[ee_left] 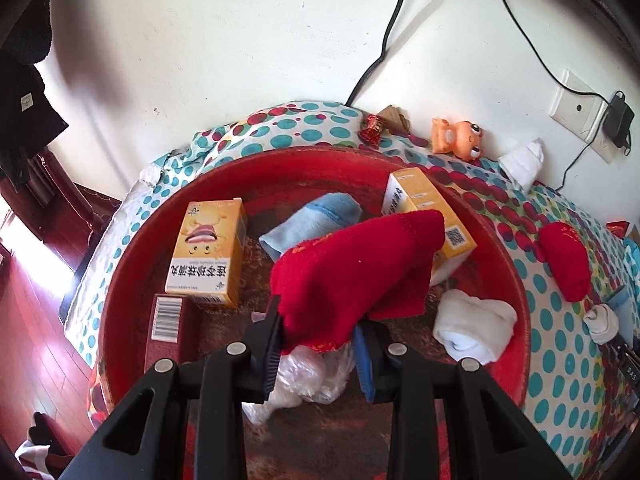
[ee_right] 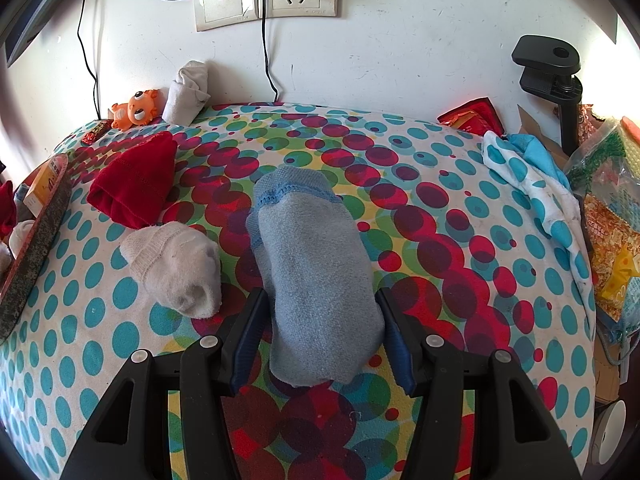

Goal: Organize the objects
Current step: 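Release the red cloth into the tray with the left gripper while the right holds the sock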

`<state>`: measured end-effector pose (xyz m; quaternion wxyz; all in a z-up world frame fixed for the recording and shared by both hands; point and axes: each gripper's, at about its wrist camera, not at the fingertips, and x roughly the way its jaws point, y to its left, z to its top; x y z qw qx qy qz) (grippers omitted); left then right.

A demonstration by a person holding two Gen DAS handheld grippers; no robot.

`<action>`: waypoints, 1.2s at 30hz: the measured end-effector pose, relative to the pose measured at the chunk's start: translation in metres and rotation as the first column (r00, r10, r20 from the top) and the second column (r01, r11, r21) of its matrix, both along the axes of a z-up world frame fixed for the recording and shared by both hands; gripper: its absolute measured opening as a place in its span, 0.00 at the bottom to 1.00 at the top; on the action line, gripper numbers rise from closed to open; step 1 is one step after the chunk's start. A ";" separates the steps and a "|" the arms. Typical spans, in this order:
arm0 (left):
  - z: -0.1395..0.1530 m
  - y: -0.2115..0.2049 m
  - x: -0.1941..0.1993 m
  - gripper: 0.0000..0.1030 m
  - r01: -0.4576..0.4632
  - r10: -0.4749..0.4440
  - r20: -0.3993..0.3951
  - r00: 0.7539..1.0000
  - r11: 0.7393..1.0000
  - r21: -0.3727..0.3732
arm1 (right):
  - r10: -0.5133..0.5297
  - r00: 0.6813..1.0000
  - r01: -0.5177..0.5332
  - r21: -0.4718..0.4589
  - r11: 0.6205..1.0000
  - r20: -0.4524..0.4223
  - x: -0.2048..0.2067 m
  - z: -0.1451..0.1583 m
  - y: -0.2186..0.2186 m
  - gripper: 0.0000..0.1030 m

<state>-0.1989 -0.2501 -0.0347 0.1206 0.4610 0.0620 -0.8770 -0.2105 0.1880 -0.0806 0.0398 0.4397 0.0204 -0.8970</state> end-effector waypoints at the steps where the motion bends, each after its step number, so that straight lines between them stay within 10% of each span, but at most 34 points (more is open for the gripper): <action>1: -0.001 -0.003 -0.003 0.30 -0.004 0.004 0.002 1.000 1.000 -0.007 | 0.000 1.000 0.000 0.000 1.000 0.000 0.000 0.000 0.000 0.52; 36: 0.003 0.008 -0.021 0.57 -0.076 0.076 0.027 0.997 0.997 -0.001 | 0.010 1.000 -0.010 -0.002 1.000 0.004 0.001 0.000 -0.007 0.60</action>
